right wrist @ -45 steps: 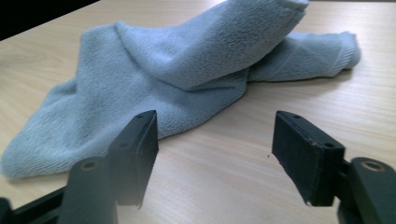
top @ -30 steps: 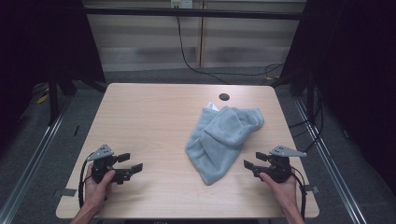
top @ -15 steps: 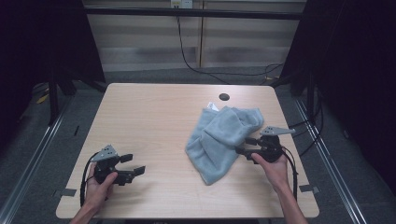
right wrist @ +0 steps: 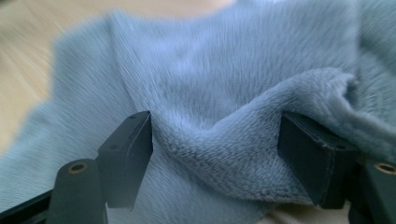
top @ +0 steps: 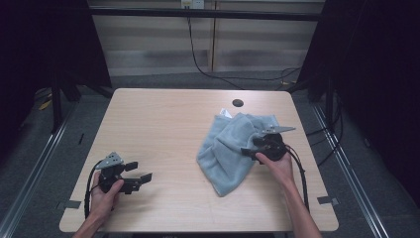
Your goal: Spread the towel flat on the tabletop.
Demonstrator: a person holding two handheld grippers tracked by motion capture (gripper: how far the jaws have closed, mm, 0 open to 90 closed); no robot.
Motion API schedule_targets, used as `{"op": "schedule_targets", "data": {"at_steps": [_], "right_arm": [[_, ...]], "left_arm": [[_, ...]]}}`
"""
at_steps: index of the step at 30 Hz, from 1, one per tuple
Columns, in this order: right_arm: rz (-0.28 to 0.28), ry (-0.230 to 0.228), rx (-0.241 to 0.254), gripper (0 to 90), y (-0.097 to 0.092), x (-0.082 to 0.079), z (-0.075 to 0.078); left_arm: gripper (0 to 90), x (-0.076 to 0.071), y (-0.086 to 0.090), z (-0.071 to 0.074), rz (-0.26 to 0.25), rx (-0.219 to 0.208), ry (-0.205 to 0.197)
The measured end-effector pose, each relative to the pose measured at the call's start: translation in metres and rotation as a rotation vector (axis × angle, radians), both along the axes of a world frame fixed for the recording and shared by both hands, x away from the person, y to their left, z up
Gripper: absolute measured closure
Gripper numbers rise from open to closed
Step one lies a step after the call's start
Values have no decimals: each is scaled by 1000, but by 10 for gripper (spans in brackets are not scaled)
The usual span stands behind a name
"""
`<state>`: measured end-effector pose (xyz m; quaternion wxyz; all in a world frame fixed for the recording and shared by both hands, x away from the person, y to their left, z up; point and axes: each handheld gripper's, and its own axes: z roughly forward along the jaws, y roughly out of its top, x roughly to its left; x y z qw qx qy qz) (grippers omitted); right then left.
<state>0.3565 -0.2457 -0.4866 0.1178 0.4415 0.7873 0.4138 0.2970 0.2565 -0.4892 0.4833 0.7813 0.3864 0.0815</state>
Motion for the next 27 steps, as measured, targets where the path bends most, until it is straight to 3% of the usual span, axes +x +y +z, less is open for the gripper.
{"op": "schedule_targets", "data": {"at_steps": [3, 6, 8, 14, 17, 23, 27], "right_arm": [[4, 5, -21, 279, 4, 1, -7], [-11, -9, -87, 434, 11, -2, -13], [-3, -14, -96, 541, 13, -3, -13], [73, 8, -33, 714, 34, -10, -15], [107, 29, 27, 725, 50, -15, -17], [190, 29, 22, 726, 78, -34, -16], [252, 33, 32, 725, 98, -53, -16]], "left_arm": [[184, 0, -1, 0, -8, 5, 4], [184, 0, -1, 0, -11, 9, 2], [186, 0, -2, 0, -8, 6, 0], [188, 1, -2, 0, 5, 8, -4], [202, 6, -4, -4, 9, 17, 14], [225, 9, -9, 0, 16, -5, 27], [287, 7, -15, 5, 12, 8, 21]]}}
